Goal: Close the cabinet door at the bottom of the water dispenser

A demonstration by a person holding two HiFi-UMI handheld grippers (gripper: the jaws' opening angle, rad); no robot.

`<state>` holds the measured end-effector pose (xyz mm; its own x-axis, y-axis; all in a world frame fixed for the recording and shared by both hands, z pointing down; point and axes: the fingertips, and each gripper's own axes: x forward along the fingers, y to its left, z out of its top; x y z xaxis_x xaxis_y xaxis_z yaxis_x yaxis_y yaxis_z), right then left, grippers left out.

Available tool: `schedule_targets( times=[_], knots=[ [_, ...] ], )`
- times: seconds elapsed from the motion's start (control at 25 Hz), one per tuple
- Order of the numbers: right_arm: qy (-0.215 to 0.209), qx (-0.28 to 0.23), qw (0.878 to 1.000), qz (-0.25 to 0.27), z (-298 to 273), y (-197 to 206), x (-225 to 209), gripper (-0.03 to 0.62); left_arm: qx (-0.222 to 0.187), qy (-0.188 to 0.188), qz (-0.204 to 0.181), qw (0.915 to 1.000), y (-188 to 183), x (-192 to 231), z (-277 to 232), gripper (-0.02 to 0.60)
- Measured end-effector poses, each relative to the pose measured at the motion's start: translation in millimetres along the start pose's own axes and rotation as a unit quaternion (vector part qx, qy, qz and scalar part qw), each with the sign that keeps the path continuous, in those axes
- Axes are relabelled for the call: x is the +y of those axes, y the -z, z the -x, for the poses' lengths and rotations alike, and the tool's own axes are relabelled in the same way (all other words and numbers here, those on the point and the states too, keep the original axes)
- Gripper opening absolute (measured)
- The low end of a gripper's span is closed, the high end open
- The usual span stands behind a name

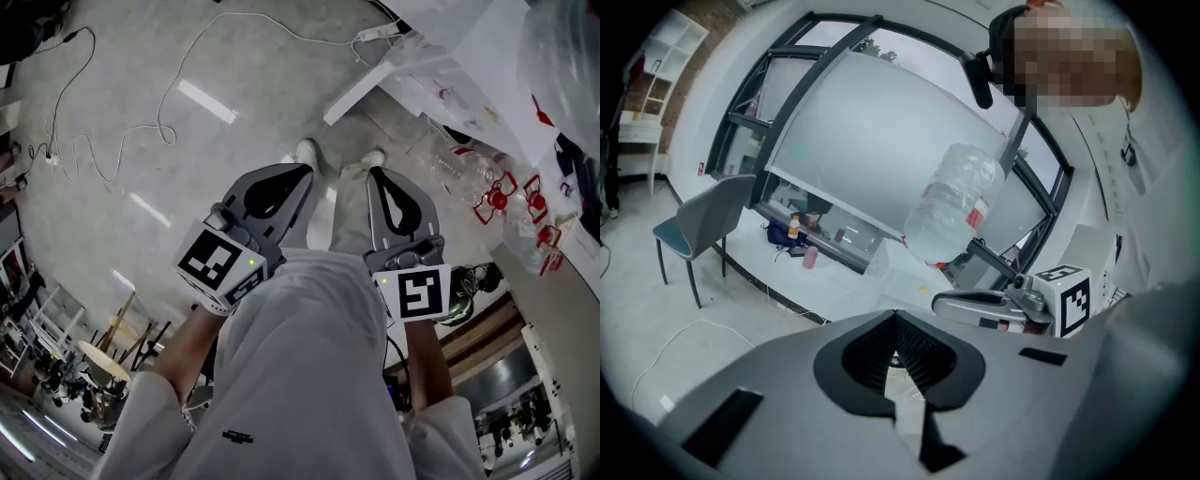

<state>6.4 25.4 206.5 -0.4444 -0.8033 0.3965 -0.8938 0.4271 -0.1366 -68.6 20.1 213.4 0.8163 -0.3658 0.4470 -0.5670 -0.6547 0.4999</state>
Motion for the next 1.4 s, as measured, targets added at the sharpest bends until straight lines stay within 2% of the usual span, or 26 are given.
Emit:
schedule_targets(
  times=[0.24, 0.4, 1.4],
  knots=[
    [-0.01, 0.039, 0.999, -0.016, -34, 49, -5, 0.021, 0.012, -0.012, 0.003, 0.9999, 22, 24, -17, 0.006],
    [-0.017, 0.056, 0.998, -0.023, -52, 76, -5, 0.083, 0.017, -0.022, 0.011, 0.9996, 40, 42, -25, 0.006],
    [-0.032, 0.143, 0.988, -0.044, -147, 230, -23, 0.098, 0.075, -0.073, 0.085, 0.9909, 171, 132, -79, 0.006]
  ],
)
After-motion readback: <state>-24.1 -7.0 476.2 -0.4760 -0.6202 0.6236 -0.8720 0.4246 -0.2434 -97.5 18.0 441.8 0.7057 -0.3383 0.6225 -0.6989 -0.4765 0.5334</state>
